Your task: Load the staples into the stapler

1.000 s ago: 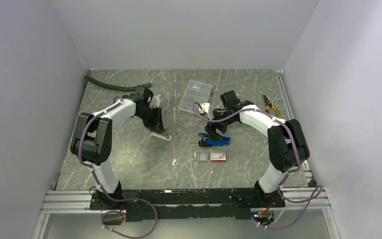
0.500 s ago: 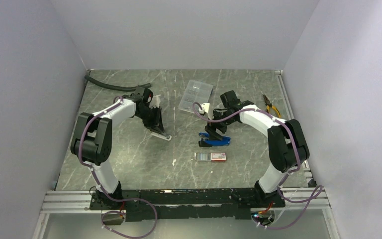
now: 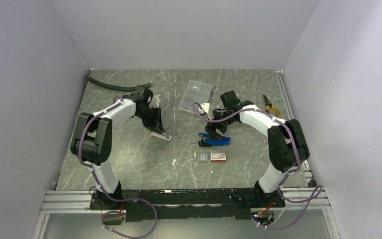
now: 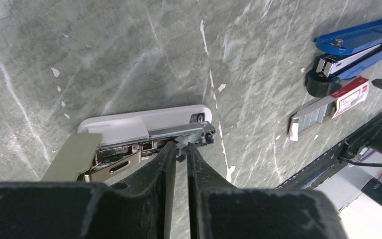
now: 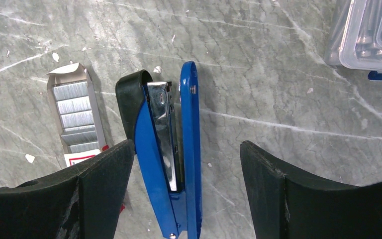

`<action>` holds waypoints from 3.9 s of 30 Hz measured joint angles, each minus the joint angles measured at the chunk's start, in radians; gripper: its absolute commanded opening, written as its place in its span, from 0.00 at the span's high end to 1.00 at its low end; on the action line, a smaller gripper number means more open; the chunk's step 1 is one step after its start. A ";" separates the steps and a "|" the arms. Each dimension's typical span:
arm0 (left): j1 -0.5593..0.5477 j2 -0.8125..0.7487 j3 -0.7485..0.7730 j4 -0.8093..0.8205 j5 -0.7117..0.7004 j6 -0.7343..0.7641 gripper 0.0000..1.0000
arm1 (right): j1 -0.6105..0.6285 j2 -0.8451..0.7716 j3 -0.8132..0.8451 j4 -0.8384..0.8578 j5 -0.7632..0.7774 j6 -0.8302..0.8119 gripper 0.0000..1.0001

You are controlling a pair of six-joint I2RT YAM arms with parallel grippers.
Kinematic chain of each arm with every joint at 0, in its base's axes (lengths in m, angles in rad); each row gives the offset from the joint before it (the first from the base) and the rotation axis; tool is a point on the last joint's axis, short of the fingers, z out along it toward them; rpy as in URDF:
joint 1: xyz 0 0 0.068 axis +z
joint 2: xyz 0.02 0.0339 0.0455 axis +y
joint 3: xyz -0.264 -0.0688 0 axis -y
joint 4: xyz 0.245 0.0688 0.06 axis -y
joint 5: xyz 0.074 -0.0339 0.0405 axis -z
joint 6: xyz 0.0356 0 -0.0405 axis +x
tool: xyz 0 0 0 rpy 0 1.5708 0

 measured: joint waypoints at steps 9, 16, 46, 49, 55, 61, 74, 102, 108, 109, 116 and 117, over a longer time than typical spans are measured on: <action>0.000 0.000 0.000 0.000 -0.011 0.004 0.81 | 0.000 0.000 0.000 -0.003 0.000 -0.003 0.19; 0.000 0.000 0.000 0.000 -0.015 0.016 0.81 | 0.000 0.000 0.000 -0.003 0.000 -0.003 0.19; -0.084 -0.005 0.009 -0.022 -0.169 0.047 0.81 | 0.000 0.000 0.000 -0.009 0.000 -0.003 0.19; -0.097 -0.016 0.009 -0.022 -0.179 0.052 0.81 | 0.000 0.000 0.000 -0.011 0.000 -0.003 0.19; -0.106 -0.035 0.010 -0.022 -0.204 0.062 0.81 | 0.000 0.000 0.000 -0.014 0.000 -0.003 0.19; -0.107 -0.035 0.014 -0.026 -0.229 0.071 0.81 | 0.000 0.000 0.000 -0.014 -0.001 -0.003 0.19; -0.123 -0.002 0.059 -0.045 -0.241 0.075 0.82 | 0.000 0.000 0.000 -0.014 0.000 -0.003 0.19; -0.137 0.026 0.072 -0.059 -0.261 0.082 0.83 | 0.000 0.000 0.000 -0.014 0.000 -0.007 0.19; -0.140 0.022 0.069 -0.055 -0.265 0.089 0.82 | 0.000 0.000 0.000 -0.014 0.000 -0.008 0.19; -0.140 0.020 0.065 -0.052 -0.267 0.089 0.82 | 0.000 0.000 0.000 -0.014 0.000 -0.007 0.19; -0.142 0.014 0.058 -0.050 -0.271 0.097 0.82 | 0.000 0.000 0.000 -0.016 0.000 -0.008 0.19; -0.142 0.013 0.056 -0.048 -0.271 0.097 0.82 | 0.000 0.000 0.000 -0.016 0.000 -0.007 0.19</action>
